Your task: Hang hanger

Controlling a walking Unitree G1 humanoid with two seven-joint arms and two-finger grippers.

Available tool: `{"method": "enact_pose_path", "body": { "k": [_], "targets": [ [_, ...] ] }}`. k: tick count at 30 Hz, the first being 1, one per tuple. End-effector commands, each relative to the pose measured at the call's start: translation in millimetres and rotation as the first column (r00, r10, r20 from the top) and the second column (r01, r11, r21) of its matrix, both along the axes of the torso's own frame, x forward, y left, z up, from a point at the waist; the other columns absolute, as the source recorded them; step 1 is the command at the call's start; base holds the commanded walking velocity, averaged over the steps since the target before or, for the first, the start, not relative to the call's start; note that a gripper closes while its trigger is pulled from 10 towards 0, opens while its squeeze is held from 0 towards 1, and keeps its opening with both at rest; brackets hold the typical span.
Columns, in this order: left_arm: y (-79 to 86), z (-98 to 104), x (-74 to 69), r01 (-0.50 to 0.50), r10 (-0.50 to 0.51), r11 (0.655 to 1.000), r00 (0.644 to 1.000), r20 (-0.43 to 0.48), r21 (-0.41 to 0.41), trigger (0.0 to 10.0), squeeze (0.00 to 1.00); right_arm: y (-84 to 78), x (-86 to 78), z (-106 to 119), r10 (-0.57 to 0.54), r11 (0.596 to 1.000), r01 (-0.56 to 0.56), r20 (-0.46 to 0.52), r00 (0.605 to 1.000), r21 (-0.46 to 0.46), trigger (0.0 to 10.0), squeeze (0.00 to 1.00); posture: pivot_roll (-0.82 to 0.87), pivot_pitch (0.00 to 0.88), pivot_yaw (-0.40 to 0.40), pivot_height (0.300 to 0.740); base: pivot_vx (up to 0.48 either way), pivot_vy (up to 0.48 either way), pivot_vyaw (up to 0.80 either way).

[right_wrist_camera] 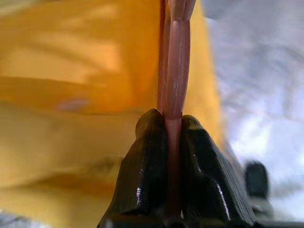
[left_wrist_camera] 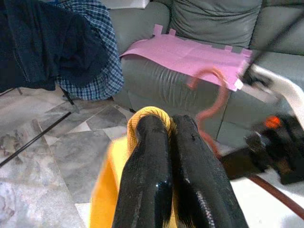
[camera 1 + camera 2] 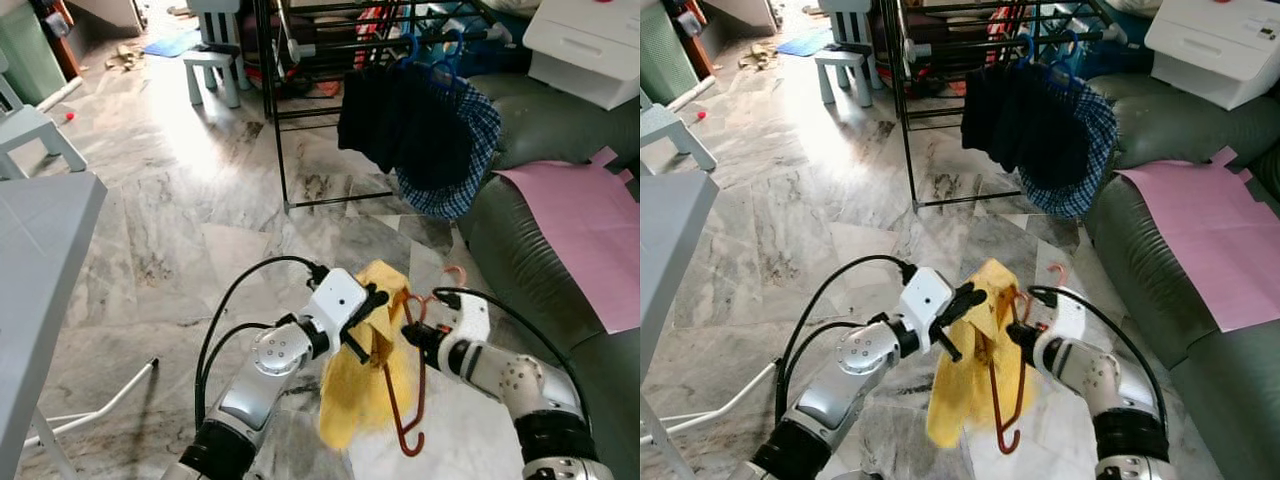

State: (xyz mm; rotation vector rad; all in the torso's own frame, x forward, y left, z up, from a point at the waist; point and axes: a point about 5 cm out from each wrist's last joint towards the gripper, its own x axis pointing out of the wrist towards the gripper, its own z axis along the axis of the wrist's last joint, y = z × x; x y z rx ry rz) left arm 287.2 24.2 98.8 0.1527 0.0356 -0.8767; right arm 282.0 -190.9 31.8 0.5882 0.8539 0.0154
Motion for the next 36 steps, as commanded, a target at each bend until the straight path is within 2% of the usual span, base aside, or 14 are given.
{"method": "enact_pose_path", "body": {
  "k": [1, 4, 11, 12, 13, 15, 16, 18, 20, 24, 26, 32, 33, 36],
  "targets": [
    [1.5, 7, 5.1, -0.018, 0.018, 1.000, 1.000, 0.017, -0.020, 10.0, 0.00, -17.8, 1.2, 2, -0.110, 0.993, 0.111, 0.006, 0.994, -0.040, 10.0, 0.00, -0.06, 0.060, -0.015, 0.740, 0.000, 0.000, 0.00],
    [4.9, 7, 7.7, -0.039, 0.039, 0.999, 0.999, 0.015, -0.020, 10.0, 0.00, -34.7, 2.8, 7, -0.201, 0.977, 0.202, 0.013, 0.979, -0.064, 10.0, 0.00, -0.06, 0.060, -0.015, 0.740, 0.000, 0.000, 0.00],
    [9.6, 5, 8.3, -0.056, 0.056, 0.998, 0.998, 0.010, -0.009, 10.0, 0.00, -50.3, 8.5, 17, -0.261, 0.960, 0.264, 0.039, 0.965, -0.092, 10.0, 0.00, -0.06, 0.062, -0.014, 0.740, 0.000, 0.000, 0.00],
    [10.1, 4, 8.6, -0.063, 0.063, 0.998, 0.998, 0.007, -0.008, 10.0, 0.00, -59.0, 11.5, 21, -0.289, 0.946, 0.295, 0.066, 0.955, -0.136, 10.0, 0.00, -0.06, 0.062, -0.014, 0.740, 0.000, 0.000, 0.00],
    [10.4, 3, 8.6, -0.067, 0.067, 0.998, 0.998, 0.001, -0.008, 10.0, 0.00, -73.4, 18.4, 33, -0.309, 0.916, 0.335, 0.146, 0.940, -0.219, 10.0, 0.00, -0.06, 0.062, -0.014, 0.740, 0.000, 0.000, 0.00],
    [10.3, 3, 8.5, -0.068, 0.068, 0.998, 0.998, -0.003, -0.008, 10.0, 0.00, -79.4, 22.3, 40, -0.307, 0.903, 0.349, 0.192, 0.932, -0.252, 10.0, 0.00, -0.06, 0.062, -0.014, 0.740, 0.000, 0.000, 0.00],
    [9.0, 1, 7.2, -0.058, 0.058, 0.998, 0.998, -0.012, -0.003, 10.0, 0.00, -88.8, 27.8, 52, -0.321, 0.870, 0.394, 0.267, 0.909, -0.296, 10.0, 0.00, -0.06, 0.062, -0.014, 0.740, 0.000, 0.000, 0.00],
    [6.4, -1, 4.2, -0.034, 0.034, 0.999, 0.999, -0.018, 0.001, 10.0, 0.00, -96.2, 36.0, 70, -0.251, 0.828, 0.398, 0.375, 0.893, -0.394, 10.0, 0.00, -0.06, 0.062, -0.014, 0.740, 0.000, 0.000, 0.00],
    [2.0, -3, -0.7, 0.004, -0.004, 1.000, 0.999, -0.033, 0.006, 10.0, 0.00, -101.8, 47.6, 99, -0.161, 0.766, 0.442, 0.527, 0.835, -0.467, 10.0, 0.00, -0.06, 0.063, -0.012, 0.740, 0.000, 0.000, 0.00],
    [-1.4, -5, -4.9, 0.042, -0.041, 0.999, 0.999, -0.035, 0.013, 10.0, 0.00, -97.5, 55.3, 115, -0.103, 0.776, 0.439, 0.594, 0.798, -0.454, 10.0, 0.00, -0.06, 0.063, -0.012, 0.740, 0.000, 0.000, 0.00],
    [-6.0, -5, -9.6, 0.079, -0.078, 0.997, 0.996, -0.045, 0.008, 10.0, 0.00, -87.7, 63.9, 122, -0.088, 0.804, 0.423, 0.621, 0.779, -0.417, 10.0, 0.00, -0.06, 0.063, -0.012, 0.740, 0.000, 0.000, 0.00],
    [-18.1, 2, -12.6, 0.130, -0.131, 0.991, 0.991, -0.035, -0.019, 10.0, 0.00, -41.8, 89.1, 132, 0.030, 0.863, 0.341, 0.710, 0.704, -0.374, 10.0, 0.00, -0.05, 0.067, -0.016, 0.740, 0.000, 0.000, 0.00],
    [-21.2, 4, -12.1, 0.141, -0.142, 0.990, 0.989, -0.028, -0.013, 10.0, 0.00, -24.7, 93.8, 135, 0.057, 0.895, 0.291, 0.735, 0.676, -0.338, 10.0, 0.00, -0.05, 0.067, -0.016, 0.740, 0.000, 0.000, 0.00],
    [-28.1, 6, -12.5, 0.160, -0.160, 0.987, 0.987, -0.021, -0.008, 10.0, 0.00, 5.0, 99.5, 140, 0.125, 0.931, 0.190, 0.763, 0.634, -0.310, 10.0, 0.00, -0.03, 0.067, -0.019, 0.740, 0.000, 0.000, 0.00]
  ]
}}
